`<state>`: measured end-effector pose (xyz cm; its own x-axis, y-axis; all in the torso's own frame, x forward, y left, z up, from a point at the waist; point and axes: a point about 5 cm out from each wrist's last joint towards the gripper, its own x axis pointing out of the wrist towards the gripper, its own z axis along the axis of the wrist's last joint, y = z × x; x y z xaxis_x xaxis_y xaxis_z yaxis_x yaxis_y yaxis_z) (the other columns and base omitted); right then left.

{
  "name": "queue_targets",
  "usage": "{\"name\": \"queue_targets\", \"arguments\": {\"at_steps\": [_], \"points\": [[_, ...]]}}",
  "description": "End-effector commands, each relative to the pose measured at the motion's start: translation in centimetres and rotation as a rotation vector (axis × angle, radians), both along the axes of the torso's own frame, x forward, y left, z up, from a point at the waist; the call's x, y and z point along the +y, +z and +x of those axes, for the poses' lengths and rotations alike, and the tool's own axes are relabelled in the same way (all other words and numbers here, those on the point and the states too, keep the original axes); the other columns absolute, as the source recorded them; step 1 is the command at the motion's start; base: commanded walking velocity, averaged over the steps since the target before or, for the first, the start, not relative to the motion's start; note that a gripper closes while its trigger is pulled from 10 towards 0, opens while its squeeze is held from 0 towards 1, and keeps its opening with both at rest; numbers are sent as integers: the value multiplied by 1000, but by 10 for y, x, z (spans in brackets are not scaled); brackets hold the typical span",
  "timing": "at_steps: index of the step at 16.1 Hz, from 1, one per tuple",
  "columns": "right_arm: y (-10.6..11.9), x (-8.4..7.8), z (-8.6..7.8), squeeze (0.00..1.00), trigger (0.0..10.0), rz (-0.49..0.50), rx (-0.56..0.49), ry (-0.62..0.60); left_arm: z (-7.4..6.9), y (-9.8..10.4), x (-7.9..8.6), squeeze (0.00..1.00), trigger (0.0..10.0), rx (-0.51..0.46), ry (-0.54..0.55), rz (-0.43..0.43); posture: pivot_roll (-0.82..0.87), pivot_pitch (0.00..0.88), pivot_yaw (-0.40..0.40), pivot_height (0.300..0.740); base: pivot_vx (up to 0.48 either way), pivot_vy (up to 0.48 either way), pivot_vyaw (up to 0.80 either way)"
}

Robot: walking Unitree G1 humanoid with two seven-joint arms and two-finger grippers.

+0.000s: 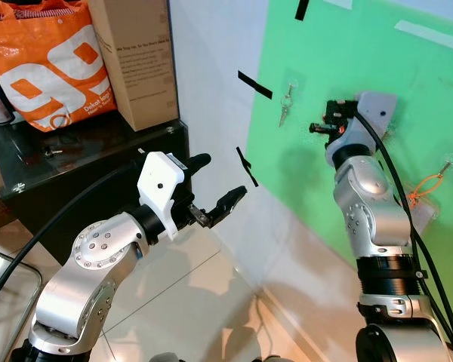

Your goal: Hang keys on a hook

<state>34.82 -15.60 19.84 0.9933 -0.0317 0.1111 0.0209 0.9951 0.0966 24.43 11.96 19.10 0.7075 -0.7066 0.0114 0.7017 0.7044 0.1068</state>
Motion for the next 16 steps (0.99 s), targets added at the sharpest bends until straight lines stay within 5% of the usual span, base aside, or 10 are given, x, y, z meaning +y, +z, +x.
{"name": "queue_targets", "arguments": {"at_steps": [1, 16], "points": [[-1, -2, -2, 0, 10000, -1, 9, 1, 0, 7, -2, 306, 10000, -22, -15, 5, 99, 0, -6, 740, 0, 0, 0], [-11, -1, -6, 0, 10000, -2, 42, 16, 2, 7, -3, 306, 10000, -25, -10, 8, 99, 0, -8, 740, 0, 0, 0]]}}
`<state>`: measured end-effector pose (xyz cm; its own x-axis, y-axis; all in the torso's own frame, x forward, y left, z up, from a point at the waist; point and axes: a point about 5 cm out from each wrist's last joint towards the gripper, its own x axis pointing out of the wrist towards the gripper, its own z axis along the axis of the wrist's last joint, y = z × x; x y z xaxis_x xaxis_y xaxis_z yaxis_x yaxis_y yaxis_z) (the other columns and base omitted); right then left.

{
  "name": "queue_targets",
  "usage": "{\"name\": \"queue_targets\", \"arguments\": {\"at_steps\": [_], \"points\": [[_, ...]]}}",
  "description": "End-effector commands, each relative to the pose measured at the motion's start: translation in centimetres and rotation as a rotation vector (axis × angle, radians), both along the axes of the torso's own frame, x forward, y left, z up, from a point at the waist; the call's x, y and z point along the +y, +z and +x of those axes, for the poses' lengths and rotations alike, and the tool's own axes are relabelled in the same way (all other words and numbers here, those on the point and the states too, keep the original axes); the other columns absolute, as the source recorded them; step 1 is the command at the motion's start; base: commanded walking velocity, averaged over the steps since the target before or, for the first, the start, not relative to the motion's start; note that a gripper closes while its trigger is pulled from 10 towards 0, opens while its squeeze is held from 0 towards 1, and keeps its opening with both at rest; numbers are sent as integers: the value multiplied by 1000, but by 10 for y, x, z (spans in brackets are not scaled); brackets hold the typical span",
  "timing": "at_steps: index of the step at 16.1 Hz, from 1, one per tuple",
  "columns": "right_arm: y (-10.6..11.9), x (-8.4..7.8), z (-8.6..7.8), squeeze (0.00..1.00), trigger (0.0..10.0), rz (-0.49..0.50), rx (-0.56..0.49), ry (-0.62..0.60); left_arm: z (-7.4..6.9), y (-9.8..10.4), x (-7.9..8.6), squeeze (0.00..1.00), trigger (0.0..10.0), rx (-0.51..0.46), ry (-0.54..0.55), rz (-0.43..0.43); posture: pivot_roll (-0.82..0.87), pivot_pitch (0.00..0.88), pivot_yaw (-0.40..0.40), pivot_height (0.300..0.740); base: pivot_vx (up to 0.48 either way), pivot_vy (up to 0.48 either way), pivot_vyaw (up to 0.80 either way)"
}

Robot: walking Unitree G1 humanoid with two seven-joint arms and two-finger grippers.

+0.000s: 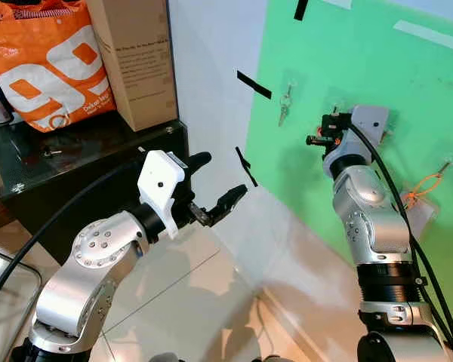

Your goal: Hang keys on a hook

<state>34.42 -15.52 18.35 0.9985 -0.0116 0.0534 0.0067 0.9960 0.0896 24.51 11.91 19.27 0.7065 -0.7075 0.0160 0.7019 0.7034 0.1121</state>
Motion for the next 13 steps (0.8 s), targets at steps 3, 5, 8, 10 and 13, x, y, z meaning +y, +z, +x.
{"name": "queue_targets", "arguments": {"at_steps": [3, 5, 8, 10, 13], "points": [[14, 5, -1, 0, 10000, 11, -68, 42, 1, 5, -3, 302, 10000, -19, -8, 7, 98, 0, -8, 740, 0, 0, 0], [16, 8, 0, 0, 10000, 4, -74, 51, 1, 5, -3, 302, 10000, -19, -9, 7, 99, 0, -8, 740, 0, 0, 0], [18, 7, 2, 0, 10000, 8, -82, 45, 1, 5, -3, 302, 10000, -20, -8, 7, 101, 0, -9, 740, 0, 0, 0], [18, 7, 4, 0, 10000, 8, -79, 43, 1, 5, -3, 306, 10000, -20, -9, 7, 100, 0, -11, 740, 0, 0, 0], [17, 9, 8, 0, 10000, 11, -74, 32, 1, 5, -3, 306, 10000, -23, -11, 6, 105, 0, -14, 740, 0, 0, 0]]}}
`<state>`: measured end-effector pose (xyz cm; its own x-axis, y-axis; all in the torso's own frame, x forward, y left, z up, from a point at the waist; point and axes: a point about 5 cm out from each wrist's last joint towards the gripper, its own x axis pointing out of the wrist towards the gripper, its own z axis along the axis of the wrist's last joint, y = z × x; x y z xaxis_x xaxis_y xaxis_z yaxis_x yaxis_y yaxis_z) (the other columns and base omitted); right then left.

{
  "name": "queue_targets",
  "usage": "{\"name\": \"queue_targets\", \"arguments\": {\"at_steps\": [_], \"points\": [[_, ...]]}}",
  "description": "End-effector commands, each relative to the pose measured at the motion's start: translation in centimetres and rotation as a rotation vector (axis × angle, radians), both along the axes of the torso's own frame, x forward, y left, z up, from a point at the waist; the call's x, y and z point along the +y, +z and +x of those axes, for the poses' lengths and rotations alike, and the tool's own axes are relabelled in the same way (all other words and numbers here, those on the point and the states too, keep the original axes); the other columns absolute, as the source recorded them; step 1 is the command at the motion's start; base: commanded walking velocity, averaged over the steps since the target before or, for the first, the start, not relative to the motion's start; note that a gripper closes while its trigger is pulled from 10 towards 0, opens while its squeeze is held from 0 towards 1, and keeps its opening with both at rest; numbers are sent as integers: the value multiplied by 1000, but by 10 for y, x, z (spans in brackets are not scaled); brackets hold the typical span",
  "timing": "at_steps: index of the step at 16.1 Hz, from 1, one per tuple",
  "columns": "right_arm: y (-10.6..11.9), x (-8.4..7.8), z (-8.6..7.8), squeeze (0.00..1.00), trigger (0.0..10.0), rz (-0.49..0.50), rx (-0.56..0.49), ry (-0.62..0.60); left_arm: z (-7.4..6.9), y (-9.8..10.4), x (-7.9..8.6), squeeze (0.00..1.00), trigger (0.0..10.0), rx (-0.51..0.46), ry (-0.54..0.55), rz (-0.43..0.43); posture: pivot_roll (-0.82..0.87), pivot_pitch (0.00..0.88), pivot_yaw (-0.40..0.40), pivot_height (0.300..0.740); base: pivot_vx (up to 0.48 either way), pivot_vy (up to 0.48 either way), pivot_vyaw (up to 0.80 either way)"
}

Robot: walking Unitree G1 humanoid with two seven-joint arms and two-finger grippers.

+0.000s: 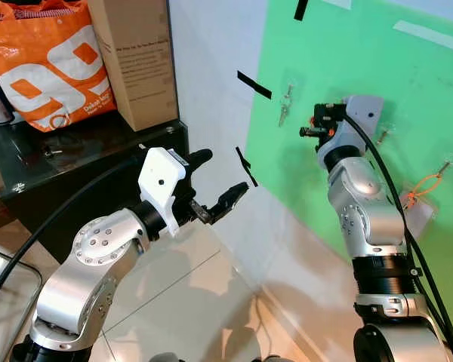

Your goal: Hang keys on a hook

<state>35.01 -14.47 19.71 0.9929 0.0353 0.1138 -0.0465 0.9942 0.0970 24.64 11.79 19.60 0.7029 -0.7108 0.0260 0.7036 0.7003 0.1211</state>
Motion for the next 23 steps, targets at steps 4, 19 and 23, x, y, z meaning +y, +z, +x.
{"name": "queue_targets", "arguments": {"at_steps": [4, 19, 23], "points": [[7, 0, 6, 0, 10000, 4, -23, -14, -2, 2, -1, 306, 10000, -9, -4, 10, 107, 0, -19, 740, 0, 0, 0], [-7, -15, -1, 0, 10000, -3, 59, -59, -3, -1, 0, 306, 10000, 3, -3, 10, 103, 0, -17, 740, 0, 0, 0], [-12, -15, -2, 0, 10000, -12, 87, -58, -3, 0, 0, 302, 10000, 2, -3, 11, 102, 0, -15, 740, 0, 0, 0]]}}
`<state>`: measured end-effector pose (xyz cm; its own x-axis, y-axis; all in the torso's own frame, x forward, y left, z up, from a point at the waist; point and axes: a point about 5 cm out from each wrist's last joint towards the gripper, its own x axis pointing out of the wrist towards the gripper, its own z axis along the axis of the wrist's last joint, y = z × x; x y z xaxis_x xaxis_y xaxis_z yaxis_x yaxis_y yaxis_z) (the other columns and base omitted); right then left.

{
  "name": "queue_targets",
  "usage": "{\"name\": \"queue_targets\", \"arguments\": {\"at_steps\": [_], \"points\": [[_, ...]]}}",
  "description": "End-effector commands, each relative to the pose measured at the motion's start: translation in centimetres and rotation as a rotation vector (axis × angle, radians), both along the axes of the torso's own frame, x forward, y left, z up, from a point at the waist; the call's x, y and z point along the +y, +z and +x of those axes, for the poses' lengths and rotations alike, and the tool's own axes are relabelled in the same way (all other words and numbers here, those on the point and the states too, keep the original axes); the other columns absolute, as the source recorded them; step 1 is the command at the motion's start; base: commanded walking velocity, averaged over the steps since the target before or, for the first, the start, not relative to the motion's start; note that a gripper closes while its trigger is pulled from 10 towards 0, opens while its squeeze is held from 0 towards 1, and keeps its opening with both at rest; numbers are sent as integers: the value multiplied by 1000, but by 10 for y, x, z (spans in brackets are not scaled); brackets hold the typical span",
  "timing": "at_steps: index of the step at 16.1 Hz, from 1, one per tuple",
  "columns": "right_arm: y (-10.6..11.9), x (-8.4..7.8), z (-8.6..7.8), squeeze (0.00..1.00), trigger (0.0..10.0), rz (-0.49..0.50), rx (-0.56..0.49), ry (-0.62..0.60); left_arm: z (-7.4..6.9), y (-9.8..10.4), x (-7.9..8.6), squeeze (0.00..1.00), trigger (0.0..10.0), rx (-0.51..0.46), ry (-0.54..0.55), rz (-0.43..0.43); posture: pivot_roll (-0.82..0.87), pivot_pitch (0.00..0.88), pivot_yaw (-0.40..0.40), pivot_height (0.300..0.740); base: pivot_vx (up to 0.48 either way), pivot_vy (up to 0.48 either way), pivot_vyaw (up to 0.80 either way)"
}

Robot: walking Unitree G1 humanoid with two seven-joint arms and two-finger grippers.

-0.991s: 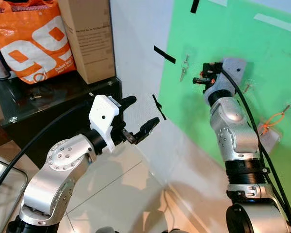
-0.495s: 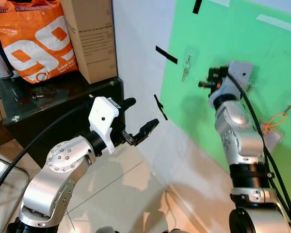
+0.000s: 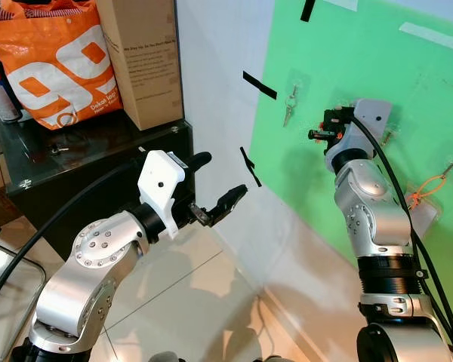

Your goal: Hang keys on a hook

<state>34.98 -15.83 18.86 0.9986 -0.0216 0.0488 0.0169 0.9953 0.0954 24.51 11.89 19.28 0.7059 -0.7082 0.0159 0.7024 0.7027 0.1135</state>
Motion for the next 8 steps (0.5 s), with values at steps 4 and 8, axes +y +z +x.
{"name": "queue_targets", "arguments": {"at_steps": [4, 8], "points": [[-3, -12, -3, 0, 10000, 25, 17, -69, -1, 3, -1, 306, 10000, -12, -5, 11, 102, 0, -13, 740, 0, 0, 0], [-6, -16, -5, 0, 10000, 54, 37, -86, -1, 2, -2, 302, 10000, -10, -3, 13, 100, 0, -14, 740, 0, 0, 0]]}}
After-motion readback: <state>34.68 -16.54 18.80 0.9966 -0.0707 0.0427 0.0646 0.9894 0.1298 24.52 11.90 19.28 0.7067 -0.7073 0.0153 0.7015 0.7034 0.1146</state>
